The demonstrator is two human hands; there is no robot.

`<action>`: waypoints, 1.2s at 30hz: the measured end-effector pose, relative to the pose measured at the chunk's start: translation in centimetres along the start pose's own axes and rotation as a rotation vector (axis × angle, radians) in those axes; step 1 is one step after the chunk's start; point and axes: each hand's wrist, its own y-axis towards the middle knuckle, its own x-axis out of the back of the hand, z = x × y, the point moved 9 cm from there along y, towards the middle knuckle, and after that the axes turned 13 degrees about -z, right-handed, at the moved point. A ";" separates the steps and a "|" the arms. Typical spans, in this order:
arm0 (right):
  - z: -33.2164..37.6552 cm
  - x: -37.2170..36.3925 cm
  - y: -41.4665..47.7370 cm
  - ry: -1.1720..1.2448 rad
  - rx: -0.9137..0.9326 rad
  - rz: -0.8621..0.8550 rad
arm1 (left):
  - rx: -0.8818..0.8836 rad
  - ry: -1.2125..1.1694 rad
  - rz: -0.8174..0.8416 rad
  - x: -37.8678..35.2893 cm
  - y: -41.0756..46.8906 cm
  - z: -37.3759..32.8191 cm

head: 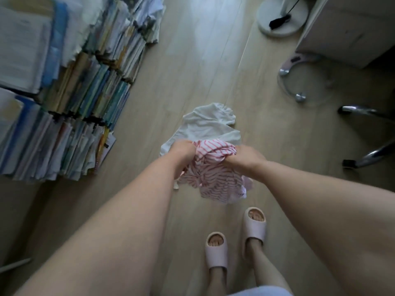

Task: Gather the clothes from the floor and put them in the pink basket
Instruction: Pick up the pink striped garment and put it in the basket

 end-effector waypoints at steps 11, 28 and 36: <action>0.3 14.6 -11.2 0.293 -0.152 -0.300 | -0.415 0.173 0.031 5.0 -12.9 -16.4; -16.4 29.2 -37.6 0.438 -0.483 -0.906 | -0.942 0.453 0.404 -11.6 -41.6 -25.7; -30.5 31.2 -53.2 0.471 -0.652 -1.227 | -1.062 0.411 0.616 -25.8 -58.0 -23.0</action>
